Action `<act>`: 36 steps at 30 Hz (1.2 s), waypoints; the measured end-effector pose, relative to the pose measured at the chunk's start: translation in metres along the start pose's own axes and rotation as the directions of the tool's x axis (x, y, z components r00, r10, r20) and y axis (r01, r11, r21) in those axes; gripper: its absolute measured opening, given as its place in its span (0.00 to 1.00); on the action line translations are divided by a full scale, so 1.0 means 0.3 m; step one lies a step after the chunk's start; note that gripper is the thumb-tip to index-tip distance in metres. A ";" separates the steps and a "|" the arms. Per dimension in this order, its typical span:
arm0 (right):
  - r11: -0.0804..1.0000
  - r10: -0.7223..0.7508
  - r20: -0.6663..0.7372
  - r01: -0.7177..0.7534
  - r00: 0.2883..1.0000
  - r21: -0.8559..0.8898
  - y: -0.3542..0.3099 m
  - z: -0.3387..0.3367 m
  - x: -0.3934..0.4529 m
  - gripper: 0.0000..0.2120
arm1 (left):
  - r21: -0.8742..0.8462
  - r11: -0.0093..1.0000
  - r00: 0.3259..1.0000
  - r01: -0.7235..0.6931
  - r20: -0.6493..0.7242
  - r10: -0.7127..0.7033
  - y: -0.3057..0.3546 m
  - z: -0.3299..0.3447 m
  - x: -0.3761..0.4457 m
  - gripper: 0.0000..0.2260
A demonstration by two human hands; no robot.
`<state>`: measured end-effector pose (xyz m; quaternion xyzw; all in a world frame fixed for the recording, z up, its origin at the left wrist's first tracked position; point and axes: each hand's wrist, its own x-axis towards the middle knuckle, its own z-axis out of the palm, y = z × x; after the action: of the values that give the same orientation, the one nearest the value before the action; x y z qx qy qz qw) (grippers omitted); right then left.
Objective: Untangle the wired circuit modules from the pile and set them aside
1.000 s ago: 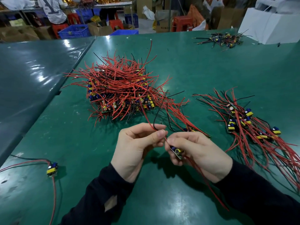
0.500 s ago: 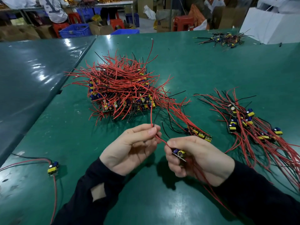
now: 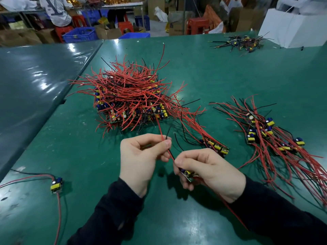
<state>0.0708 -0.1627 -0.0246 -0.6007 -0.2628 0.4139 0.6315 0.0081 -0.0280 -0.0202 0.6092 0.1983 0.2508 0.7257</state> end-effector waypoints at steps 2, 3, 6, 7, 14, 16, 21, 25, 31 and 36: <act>1.000 0.006 -0.025 -0.006 1.000 -0.023 0.004 0.001 0.000 0.15 | 0.074 0.996 0.998 -0.051 -0.040 0.054 -0.006 0.012 -0.009 0.06; 1.000 0.017 -0.028 -0.018 0.999 -0.005 0.004 0.000 0.000 0.15 | 0.051 0.999 0.999 -0.009 -0.034 0.011 -0.003 0.010 -0.007 0.06; 0.990 0.087 0.036 -0.090 0.996 0.109 -0.003 -0.003 0.001 0.12 | -0.153 0.928 0.940 0.339 0.097 -0.327 0.021 -0.018 0.018 0.06; 0.979 0.114 0.081 -0.126 0.990 0.160 -0.006 -0.005 0.001 0.11 | -0.228 0.869 0.897 0.439 0.167 -0.409 0.028 -0.031 0.028 0.06; 0.888 0.175 0.347 -0.300 0.921 0.349 -0.016 -0.019 -0.004 0.12 | -0.316 0.757 0.784 0.571 0.484 -0.389 0.059 -0.086 0.042 0.20; 0.884 0.162 0.372 -0.302 0.914 0.357 -0.017 -0.020 -0.006 0.13 | -0.307 0.797 0.820 0.520 0.441 -0.366 0.051 -0.085 0.042 0.16; 0.937 0.140 0.284 -0.220 0.949 0.271 -0.013 -0.012 -0.004 0.12 | -0.172 0.950 0.953 0.262 0.200 -0.227 0.038 -0.043 0.029 0.05; 0.993 0.081 0.126 -0.091 0.989 0.076 0.005 -0.003 0.004 0.12 | 0.014 0.995 0.995 0.102 0.010 -0.102 0.013 -0.021 0.014 0.10; 0.993 0.090 0.119 -0.099 0.989 0.071 0.012 -0.002 0.003 0.13 | -0.049 0.983 0.984 0.177 0.040 -0.176 0.014 -0.031 0.027 0.02; 0.968 0.079 0.255 -0.135 0.964 0.211 0.001 -0.011 -0.005 0.13 | -0.137 0.954 0.960 0.267 0.120 -0.252 0.028 -0.047 0.034 0.06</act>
<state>0.0726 -0.1658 -0.0251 -0.4826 -0.2569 0.5456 0.6351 0.0068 -0.0097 -0.0144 0.5327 0.2199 0.1364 0.8057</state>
